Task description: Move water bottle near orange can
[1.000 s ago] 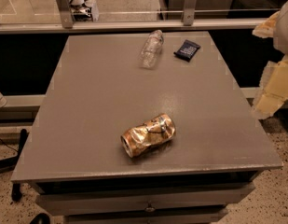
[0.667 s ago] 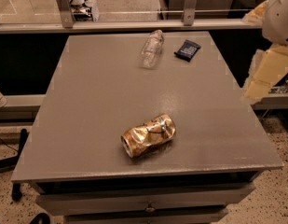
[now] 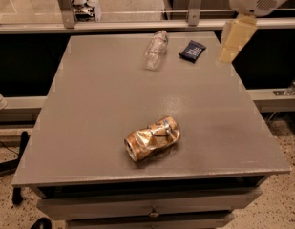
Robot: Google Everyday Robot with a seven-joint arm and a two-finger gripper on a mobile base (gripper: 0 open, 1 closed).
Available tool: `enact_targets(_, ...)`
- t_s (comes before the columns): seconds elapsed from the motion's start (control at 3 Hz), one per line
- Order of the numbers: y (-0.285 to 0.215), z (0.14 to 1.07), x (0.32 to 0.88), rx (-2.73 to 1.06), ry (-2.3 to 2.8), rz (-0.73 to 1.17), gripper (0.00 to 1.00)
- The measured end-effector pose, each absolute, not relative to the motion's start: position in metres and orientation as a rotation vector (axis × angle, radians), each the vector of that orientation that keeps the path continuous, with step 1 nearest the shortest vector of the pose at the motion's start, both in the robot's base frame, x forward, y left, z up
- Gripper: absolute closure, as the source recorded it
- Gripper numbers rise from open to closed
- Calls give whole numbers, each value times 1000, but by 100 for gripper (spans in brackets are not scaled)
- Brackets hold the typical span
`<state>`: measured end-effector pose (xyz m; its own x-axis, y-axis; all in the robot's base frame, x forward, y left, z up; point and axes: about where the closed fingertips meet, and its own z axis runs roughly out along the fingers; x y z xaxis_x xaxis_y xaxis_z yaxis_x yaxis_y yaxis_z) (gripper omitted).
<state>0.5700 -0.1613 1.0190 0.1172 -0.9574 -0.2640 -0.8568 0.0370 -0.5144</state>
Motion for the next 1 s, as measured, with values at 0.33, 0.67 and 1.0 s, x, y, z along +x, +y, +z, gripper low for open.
enact_targets(0.33, -127, 1012, 620, -1947, 1568, -230, 0)
enact_targets(0.67, -127, 1012, 620, -1947, 1568, -229, 0)
enact_targets(1.0, -127, 1016, 626, -2047, 1480, -358, 0)
